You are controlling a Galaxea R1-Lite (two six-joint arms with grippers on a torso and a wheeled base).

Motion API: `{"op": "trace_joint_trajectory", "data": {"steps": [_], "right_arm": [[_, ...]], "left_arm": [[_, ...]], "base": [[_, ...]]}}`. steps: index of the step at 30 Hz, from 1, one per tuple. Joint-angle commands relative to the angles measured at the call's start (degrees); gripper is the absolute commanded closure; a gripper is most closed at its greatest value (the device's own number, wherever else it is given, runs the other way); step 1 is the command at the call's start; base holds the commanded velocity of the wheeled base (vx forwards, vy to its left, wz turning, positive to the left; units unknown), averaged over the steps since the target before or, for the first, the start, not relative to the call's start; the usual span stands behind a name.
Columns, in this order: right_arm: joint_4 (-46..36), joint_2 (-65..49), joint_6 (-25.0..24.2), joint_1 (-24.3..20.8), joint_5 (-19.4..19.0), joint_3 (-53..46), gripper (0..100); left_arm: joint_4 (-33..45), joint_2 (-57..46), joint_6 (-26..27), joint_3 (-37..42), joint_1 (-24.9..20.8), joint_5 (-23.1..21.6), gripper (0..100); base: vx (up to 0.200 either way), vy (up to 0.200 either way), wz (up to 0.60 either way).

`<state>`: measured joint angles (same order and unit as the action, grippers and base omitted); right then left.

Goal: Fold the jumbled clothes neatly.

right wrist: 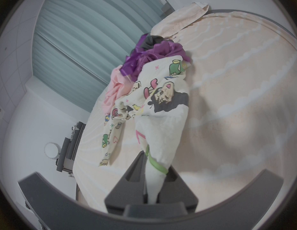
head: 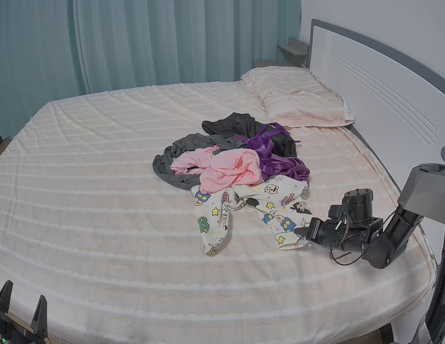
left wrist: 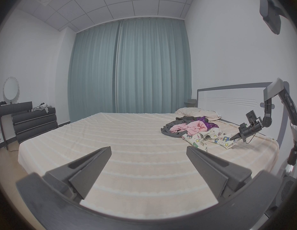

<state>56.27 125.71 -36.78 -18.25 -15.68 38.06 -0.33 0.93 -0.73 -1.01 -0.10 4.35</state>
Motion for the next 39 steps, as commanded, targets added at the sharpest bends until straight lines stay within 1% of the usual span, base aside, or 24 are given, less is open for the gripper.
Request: {"op": "trace_joint_trajectory", "data": {"steps": [1, 5, 6, 7, 9, 10, 12, 15, 16, 19, 22, 23, 24, 25, 26, 27, 29, 31, 32, 33, 35, 37, 38, 39], "right_arm": [[6.75, -9.87, -2.51, -0.91, -0.58, -10.55, 100], [9.21, -16.99, -4.09, -1.44, -4.80, -18.37, 100], [9.29, -17.78, -4.18, -1.44, -5.24, -19.25, 100], [9.82, -20.94, -4.53, -1.35, -6.47, -22.68, 100], [10.17, -22.26, -4.53, -1.44, -6.74, -24.00, 100], [11.32, -26.66, -4.71, -1.53, -7.09, -27.16, 100], [11.58, -31.05, -4.71, -2.05, -8.32, -29.53, 100], [11.05, -37.12, -4.71, -3.11, -9.55, -31.99, 100], [11.05, -37.38, -4.71, -3.20, -9.55, -32.17, 100], [10.70, -43.88, -4.71, -4.69, -9.72, -33.75, 100], [10.70, -46.34, -4.71, -4.78, -9.72, -33.84, 100], [10.70, -48.54, -4.79, -4.78, -9.90, -33.75, 100], [10.61, -49.24, -4.79, -4.69, -10.34, -33.49, 100], [10.70, -49.42, -4.79, -4.69, -10.95, -33.40, 100], [10.70, -49.77, -4.88, -4.69, -11.83, -33.40, 100], [10.79, -50.39, -5.14, -4.78, -12.62, -33.58, 100], [10.88, -52.06, -6.64, -4.69, -14.21, -33.66, 100], [10.79, -53.64, -9.72, -4.43, -15.52, -33.75, 100], [10.79, -54.34, -11.12, -4.16, -15.70, -33.49, 100], [10.88, -54.61, -11.91, -3.81, -15.70, -33.23, 100], [10.79, -54.96, -13.67, -0.38, -16.23, -32.35, 100], [10.79, -55.05, -13.76, 0.50, -17.63, -32.79, 100], [10.79, -55.05, -13.76, 0.50, -17.63, -32.79, 100], [10.79, -55.05, -13.93, 0.76, -18.60, -32.96, 100]], "left_arm": [[0.15, -0.93, 0.56, 1.01, 0.01, 0.04, 0], [-0.02, -0.93, 0.82, 1.01, 0.01, -0.31, 0], [-0.11, -0.93, 0.82, 1.01, 0.01, -0.40, 0], [-0.11, -0.93, 0.82, 1.01, 0.01, -1.28, 0], [-0.11, -0.93, 0.82, 1.01, -0.08, -1.80, 0], [-0.02, -0.93, 1.43, 1.01, 0.01, -3.91, 0], [-0.20, -0.93, 2.67, 1.01, 0.01, -5.14, 0], [-0.64, -0.93, 6.09, 1.01, 0.01, -5.32, 0], [-0.64, -0.93, 6.00, 1.01, 0.01, -5.32, 0], [-0.73, -0.93, 5.57, 1.01, 0.01, -6.37, 0], [-1.87, -0.93, 4.86, 0.22, 0.01, -7.08, 0], [-7.23, 3.47, -1.91, -11.20, 0.19, -7.69, 0], [-8.46, 9.71, -5.60, -16.48, 0.27, -8.66, 0], [-8.55, 13.66, -5.42, -16.57, 0.45, -9.19, 0], [-8.46, 16.92, -3.22, -16.30, 0.10, -10.50, 0], [-8.11, 19.46, -1.20, -15.78, -0.61, -13.05, 0], [-8.20, 25.00, -0.15, -14.90, -2.71, -19.03, 0], [-8.28, 31.15, 0.82, -14.98, -5.26, -23.86, 0], [-8.55, 34.49, 1.96, -15.07, -7.20, -25.36, 0], [-8.64, 36.43, 2.93, -15.16, -8.52, -25.97, 0], [-9.16, 43.02, 6.44, -15.25, -14.93, -26.15, 0], [-10.13, 49.61, 7.32, -15.25, -20.56, -24.74, 0], [-10.13, 49.61, 7.32, -15.25, -20.56, -24.74, 0], [-11.89, 57.70, 7.32, -15.25, -24.07, -22.63, 0]], "base": [[0.000, 0.000, 0.00], [0.000, 0.000, 0.00], [0.000, 0.000, 0.00], [0.000, 0.000, 0.00], [0.000, 0.000, 0.00], [0.000, 0.000, 0.00], [0.000, 0.000, 0.00], [0.000, 0.000, 0.00], [0.000, 0.000, 0.00], [0.000, 0.000, 0.00], [0.000, 0.000, 0.00], [0.000, 0.000, 0.00], [0.000, 0.000, 0.00], [0.000, 0.000, 0.00], [0.000, 0.000, 0.00], [0.000, 0.000, 0.00], [0.000, 0.000, 0.00], [0.000, 0.000, 0.00], [0.000, 0.000, 0.00], [0.000, 0.000, 0.00], [0.000, 0.000, 0.00], [0.000, 0.000, 0.00], [0.000, 0.000, 0.00], [0.000, 0.000, 0.00]]}}
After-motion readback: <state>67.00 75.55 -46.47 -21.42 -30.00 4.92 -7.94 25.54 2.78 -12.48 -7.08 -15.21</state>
